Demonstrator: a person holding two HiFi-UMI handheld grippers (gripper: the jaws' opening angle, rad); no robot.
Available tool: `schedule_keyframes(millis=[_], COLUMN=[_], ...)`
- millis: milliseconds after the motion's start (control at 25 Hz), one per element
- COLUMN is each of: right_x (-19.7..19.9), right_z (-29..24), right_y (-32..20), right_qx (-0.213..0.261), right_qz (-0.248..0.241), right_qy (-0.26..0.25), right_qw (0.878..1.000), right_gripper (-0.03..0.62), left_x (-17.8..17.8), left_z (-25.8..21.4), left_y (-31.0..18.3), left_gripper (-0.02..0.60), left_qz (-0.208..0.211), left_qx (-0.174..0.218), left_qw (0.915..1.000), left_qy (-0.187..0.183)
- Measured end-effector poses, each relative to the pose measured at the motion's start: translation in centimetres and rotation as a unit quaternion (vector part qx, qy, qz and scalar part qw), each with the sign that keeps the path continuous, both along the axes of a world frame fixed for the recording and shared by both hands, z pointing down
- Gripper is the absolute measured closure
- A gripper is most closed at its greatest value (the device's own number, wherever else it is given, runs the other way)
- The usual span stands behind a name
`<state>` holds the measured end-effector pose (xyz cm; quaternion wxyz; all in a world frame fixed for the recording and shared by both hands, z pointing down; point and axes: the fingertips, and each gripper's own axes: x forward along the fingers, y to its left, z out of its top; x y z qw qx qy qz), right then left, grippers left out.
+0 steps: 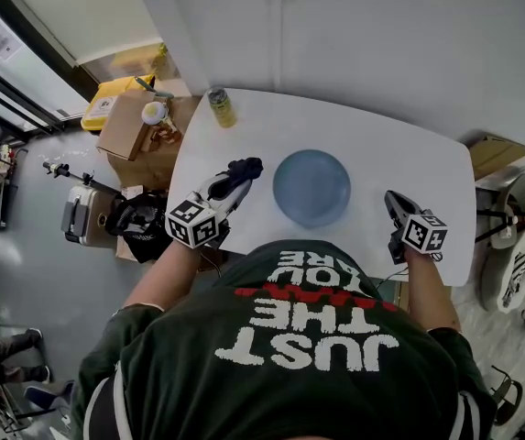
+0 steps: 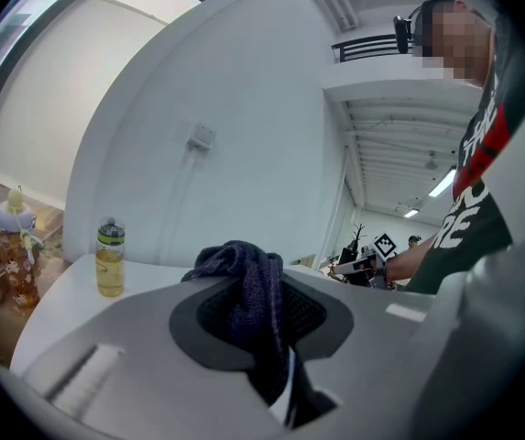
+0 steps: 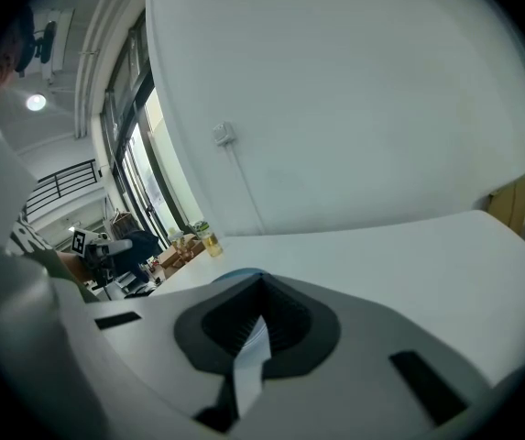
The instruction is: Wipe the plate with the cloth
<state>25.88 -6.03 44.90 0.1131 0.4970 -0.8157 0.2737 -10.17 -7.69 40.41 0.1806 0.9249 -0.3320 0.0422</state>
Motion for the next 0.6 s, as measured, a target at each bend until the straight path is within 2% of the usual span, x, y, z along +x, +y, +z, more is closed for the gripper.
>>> schedule_keyframes(millis=[600], right_x=[-0.01], right_z=[0.05], right_y=[0.18], right_qx=[0.001], right_qz=[-0.007], right_qy=[0.008], right_qw=[1.000], right_gripper=[0.592], left_x=[0.14], left_z=[-0.01], left_y=[0.09], left_gripper=[0.514], left_qz=[0.002], left_qx=[0.000], left_qw=[1.0000], left_qy=[0.001])
